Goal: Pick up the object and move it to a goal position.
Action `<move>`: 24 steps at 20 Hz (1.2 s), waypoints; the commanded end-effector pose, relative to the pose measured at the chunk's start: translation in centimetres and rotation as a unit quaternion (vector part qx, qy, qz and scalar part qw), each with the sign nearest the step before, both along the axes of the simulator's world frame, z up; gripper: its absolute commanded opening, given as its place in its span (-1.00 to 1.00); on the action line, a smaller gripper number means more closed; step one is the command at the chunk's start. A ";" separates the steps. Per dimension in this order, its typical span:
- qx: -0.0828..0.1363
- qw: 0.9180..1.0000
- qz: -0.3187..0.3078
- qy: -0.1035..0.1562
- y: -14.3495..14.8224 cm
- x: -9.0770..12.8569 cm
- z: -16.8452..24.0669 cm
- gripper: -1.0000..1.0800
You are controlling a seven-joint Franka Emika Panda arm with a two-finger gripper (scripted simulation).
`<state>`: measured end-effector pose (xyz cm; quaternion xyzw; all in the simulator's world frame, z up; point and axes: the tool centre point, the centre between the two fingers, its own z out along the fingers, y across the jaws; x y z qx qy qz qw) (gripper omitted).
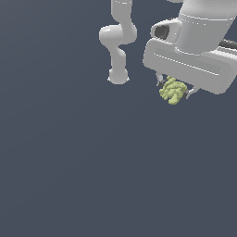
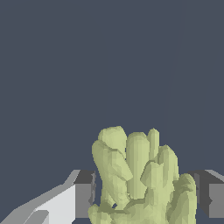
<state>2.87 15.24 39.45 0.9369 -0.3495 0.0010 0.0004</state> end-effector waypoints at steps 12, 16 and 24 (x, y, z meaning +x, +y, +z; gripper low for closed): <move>0.001 1.000 0.000 0.001 4.5 0.7 6.7 -1.00; 0.001 1.000 0.000 0.001 5.2 0.9 7.7 -1.00; 0.001 1.000 0.000 0.001 5.9 1.1 8.8 -1.00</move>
